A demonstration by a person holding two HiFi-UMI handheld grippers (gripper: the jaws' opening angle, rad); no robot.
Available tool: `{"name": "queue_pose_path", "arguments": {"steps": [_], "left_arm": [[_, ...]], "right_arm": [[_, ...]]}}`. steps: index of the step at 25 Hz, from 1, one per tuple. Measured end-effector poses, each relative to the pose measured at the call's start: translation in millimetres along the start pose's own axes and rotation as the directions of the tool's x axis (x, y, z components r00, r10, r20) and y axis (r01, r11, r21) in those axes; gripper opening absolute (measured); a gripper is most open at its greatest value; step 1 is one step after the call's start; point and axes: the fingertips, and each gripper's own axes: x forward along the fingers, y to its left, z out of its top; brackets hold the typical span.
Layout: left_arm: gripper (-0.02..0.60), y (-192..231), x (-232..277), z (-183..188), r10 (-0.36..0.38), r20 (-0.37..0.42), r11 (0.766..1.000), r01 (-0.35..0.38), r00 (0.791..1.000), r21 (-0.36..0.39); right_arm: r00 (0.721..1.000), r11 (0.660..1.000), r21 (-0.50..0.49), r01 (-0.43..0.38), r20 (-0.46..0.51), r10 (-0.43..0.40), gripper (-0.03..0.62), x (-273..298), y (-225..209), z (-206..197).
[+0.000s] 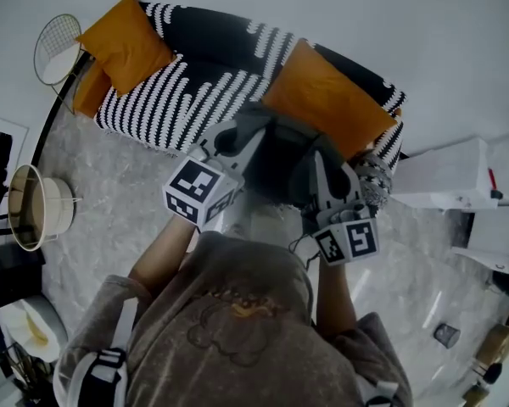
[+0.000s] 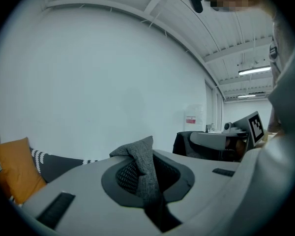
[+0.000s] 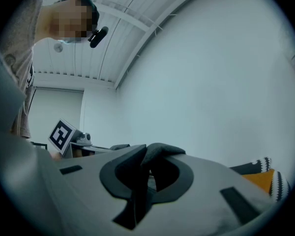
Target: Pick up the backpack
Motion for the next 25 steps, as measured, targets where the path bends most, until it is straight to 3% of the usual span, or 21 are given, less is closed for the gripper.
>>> {"name": "queue_pose_path", "arguments": {"steps": [15, 25], "left_arm": [[0.029, -71, -109, -15, 0.081, 0.026, 0.996, -0.081, 0.996, -0.023], [0.029, -118, -123, -19, 0.074, 0.051, 0.997, -0.073, 0.996, -0.007]], "right_arm": [[0.997, 0.996, 0.049, -0.073, -0.023, 0.074, 0.031, -87, 79, -1], [0.997, 0.997, 0.041, -0.072, -0.013, 0.072, 0.031, -133, 80, 2]]}}
